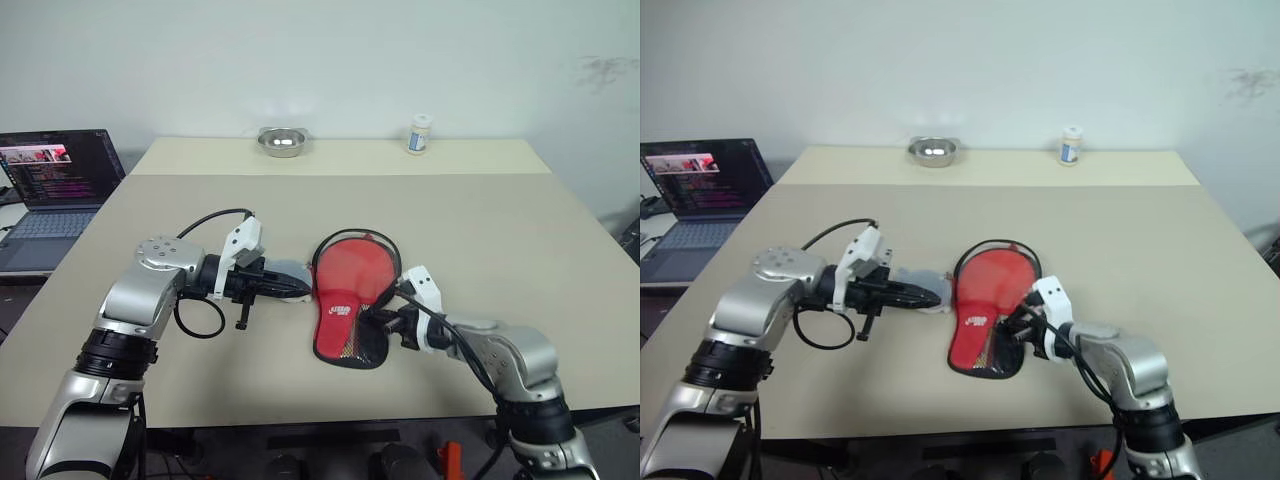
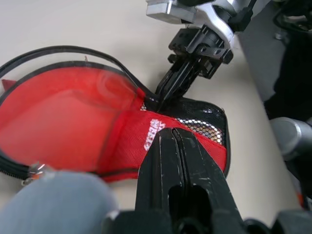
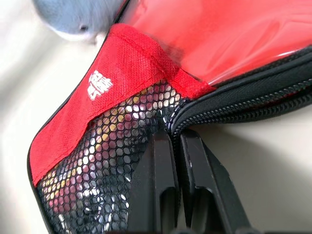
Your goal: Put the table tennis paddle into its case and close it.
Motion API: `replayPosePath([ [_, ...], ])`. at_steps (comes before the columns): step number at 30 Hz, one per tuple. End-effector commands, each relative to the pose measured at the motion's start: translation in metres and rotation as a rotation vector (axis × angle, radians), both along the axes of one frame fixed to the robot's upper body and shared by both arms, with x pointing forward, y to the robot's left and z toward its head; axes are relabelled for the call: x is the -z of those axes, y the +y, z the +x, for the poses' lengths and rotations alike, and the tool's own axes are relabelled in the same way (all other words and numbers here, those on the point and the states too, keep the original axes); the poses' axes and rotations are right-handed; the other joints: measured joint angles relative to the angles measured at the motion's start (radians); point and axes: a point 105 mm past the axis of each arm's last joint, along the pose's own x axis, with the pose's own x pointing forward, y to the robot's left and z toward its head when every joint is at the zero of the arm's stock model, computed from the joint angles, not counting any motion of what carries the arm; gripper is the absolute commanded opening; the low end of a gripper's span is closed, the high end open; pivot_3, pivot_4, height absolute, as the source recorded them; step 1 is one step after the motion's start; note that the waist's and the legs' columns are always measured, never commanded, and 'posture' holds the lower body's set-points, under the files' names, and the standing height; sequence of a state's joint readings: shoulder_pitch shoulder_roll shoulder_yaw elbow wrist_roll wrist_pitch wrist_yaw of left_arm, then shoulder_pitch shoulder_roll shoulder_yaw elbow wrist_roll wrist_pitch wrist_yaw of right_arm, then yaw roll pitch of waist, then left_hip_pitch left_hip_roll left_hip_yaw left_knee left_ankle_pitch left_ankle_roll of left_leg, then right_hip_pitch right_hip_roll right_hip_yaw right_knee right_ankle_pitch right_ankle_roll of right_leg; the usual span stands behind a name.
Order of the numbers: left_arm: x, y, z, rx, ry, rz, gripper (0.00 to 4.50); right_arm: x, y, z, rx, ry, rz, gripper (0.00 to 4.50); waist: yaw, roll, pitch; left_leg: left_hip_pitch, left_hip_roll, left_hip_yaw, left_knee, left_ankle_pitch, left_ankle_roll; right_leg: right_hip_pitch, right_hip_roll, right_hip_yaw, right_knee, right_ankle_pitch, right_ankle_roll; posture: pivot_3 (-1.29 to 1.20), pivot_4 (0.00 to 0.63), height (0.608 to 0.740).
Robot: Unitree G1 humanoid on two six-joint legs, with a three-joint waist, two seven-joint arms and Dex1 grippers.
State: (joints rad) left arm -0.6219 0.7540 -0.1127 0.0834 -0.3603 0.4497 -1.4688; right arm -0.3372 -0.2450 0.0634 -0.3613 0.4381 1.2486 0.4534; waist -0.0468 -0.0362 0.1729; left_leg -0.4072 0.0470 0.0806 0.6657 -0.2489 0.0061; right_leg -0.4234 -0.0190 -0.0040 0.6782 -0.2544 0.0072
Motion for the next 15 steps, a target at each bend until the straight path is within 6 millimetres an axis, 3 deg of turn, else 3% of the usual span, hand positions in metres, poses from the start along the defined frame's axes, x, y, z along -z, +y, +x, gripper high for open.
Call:
replayPosePath([
  [1,-0.005,-0.003,-0.012,0.072,0.003,0.010,0.00,-0.002,0.001,-0.024,-0.055,0.027,0.009,0.03,0.002,0.000,0.000,0.000,0.000,0.000,0.000,0.000,0.000,0.000,0.000,0.000,0.000,0.000,0.000,0.00,0.150,0.740],
  [9,-0.001,-0.006,-0.017,0.114,0.031,0.024,0.00,0.000,-0.023,-0.049,-0.027,0.067,-0.026,0.03,0.016,0.000,0.000,0.000,-0.001,-0.001,0.000,0.000,0.000,0.000,0.000,-0.002,0.000,-0.002,0.001,0.00,0.150,0.740],
  [15,0.002,-0.007,-0.018,0.121,0.030,0.026,0.00,0.000,-0.043,-0.045,0.032,0.066,-0.063,0.03,0.017,0.000,0.000,0.000,-0.002,-0.001,0.000,0.000,0.000,0.001,0.000,-0.002,-0.001,-0.002,0.001,0.00,0.150,0.740],
])
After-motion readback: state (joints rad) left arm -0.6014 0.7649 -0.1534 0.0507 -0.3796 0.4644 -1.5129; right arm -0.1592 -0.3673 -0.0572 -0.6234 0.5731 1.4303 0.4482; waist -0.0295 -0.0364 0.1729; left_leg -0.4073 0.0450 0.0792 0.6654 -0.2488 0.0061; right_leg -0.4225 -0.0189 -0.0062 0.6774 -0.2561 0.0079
